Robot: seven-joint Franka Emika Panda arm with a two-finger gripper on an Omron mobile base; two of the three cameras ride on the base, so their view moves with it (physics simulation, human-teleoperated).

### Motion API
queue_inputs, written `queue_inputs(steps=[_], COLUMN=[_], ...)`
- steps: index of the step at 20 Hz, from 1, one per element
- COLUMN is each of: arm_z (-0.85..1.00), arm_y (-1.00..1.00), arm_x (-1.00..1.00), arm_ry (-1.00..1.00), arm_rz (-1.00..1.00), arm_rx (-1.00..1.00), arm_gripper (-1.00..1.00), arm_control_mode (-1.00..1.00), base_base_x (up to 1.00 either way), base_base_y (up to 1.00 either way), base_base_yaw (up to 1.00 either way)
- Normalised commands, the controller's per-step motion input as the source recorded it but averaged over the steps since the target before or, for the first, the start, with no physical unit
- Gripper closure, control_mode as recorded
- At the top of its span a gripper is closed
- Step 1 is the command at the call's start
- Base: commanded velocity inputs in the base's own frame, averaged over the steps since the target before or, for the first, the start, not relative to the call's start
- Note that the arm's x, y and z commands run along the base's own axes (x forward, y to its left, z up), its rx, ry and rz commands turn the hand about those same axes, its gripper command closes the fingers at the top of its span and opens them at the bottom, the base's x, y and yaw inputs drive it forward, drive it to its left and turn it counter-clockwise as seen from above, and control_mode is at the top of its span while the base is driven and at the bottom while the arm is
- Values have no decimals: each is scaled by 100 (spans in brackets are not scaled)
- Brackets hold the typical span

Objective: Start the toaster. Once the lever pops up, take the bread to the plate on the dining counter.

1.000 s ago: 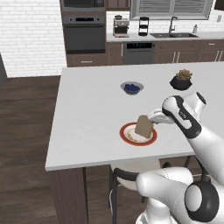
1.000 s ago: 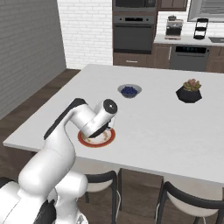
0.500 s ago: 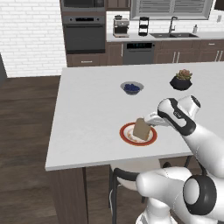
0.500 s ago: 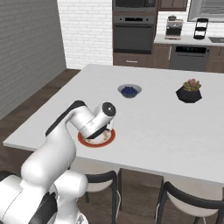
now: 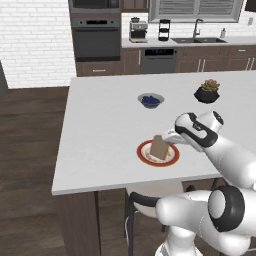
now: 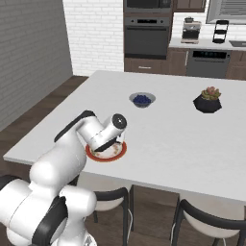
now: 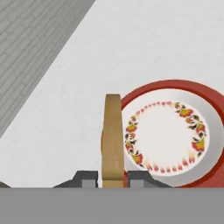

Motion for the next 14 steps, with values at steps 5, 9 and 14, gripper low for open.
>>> queue_inputs(steps=[5, 9, 14], arm_z=[-14, -19, -22], arm_y=[0, 0, 0], arm_x=[17, 0, 0], arm_ry=[0, 0, 0], arm_rz=[0, 0, 0], arm_rx=[0, 0, -2], arm_gripper=[100, 100, 100], arm_control_mode=[-100, -100, -100], base_base_x=[0, 0, 0], base_base_y=[0, 0, 0], base_base_yaw=[0, 0, 0])
